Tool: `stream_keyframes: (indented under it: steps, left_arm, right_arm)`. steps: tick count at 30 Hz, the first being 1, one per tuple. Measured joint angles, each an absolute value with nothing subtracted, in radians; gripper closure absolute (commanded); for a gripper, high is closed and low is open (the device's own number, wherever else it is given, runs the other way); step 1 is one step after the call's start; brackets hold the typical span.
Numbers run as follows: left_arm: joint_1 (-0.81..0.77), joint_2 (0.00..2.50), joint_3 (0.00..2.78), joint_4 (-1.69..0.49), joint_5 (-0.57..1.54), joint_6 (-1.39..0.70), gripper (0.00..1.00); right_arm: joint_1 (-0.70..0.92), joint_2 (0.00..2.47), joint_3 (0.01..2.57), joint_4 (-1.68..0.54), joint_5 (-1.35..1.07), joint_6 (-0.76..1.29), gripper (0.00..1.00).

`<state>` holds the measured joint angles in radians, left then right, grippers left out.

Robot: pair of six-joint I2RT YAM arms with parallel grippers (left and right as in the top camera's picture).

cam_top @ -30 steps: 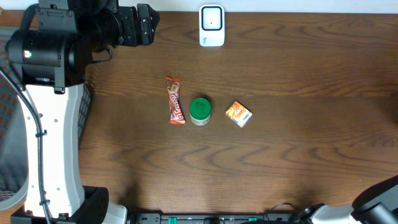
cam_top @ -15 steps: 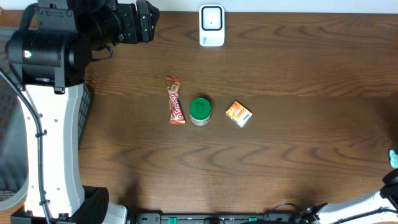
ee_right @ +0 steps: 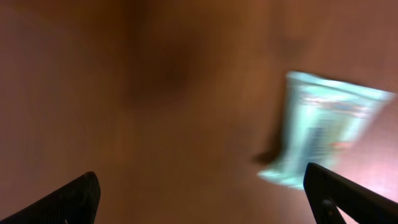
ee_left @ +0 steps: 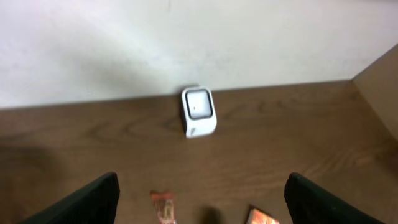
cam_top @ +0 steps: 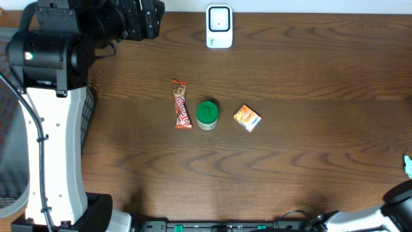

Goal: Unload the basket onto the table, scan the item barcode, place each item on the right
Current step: 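Reach the right gripper to the small orange box and grasp it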

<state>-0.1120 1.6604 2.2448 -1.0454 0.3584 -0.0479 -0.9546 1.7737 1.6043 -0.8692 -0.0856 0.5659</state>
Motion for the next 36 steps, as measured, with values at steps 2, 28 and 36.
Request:
stream_keyframes:
  steps: [2, 28, 36]
  left_arm:
    - [-0.112, 1.655, 2.243, -1.02, 0.351, -0.047, 0.15]
    - [-0.112, 1.483, 2.242, -1.084, -0.018, -0.036, 0.15]
    - [-0.112, 1.483, 2.242, -1.093, -0.032, -0.025, 0.15]
  right_arm:
    - [-0.9, 1.731, 1.616, -0.867, -0.129, 0.566, 0.01]
    - [0.324, 2.106, 1.621, -0.934, -0.138, 0.799, 0.01]
    - [0.345, 2.119, 1.62, -1.102, -0.099, 0.959, 0.01]
